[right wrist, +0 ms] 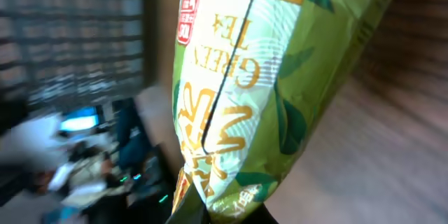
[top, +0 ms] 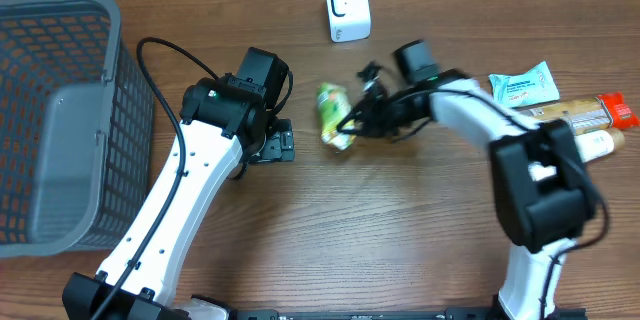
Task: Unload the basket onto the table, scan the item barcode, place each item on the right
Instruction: 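Grasp the green drink box with right gripper and lift it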
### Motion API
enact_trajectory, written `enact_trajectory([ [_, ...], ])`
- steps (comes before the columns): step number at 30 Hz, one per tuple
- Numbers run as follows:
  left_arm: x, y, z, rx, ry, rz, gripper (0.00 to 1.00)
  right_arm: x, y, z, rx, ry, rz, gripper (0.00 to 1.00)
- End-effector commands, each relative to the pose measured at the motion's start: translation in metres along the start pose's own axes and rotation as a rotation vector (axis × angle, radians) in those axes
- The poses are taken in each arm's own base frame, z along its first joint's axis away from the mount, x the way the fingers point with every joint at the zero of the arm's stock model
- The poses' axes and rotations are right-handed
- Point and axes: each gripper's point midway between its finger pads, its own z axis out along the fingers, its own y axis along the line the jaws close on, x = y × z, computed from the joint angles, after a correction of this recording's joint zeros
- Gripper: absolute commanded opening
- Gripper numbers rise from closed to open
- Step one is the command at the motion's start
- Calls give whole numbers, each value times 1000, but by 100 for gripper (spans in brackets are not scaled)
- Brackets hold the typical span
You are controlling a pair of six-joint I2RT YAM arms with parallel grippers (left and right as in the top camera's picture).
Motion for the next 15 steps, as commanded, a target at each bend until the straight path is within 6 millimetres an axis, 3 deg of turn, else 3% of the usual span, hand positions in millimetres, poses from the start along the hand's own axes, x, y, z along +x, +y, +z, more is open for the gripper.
enact_trajectory([
  [1, -1, 2, 1, -13, -4, -20, 100, 8, 92, -51, -333, -42, -348, 4],
  [9, -1, 2, 1, -13, -4, -20, 100, 13, 135, -120, -489, -157, -442, 4],
  [15, -1, 2, 1, -13, -4, -20, 99, 20, 161, -144, -471, -204, -525, 4],
])
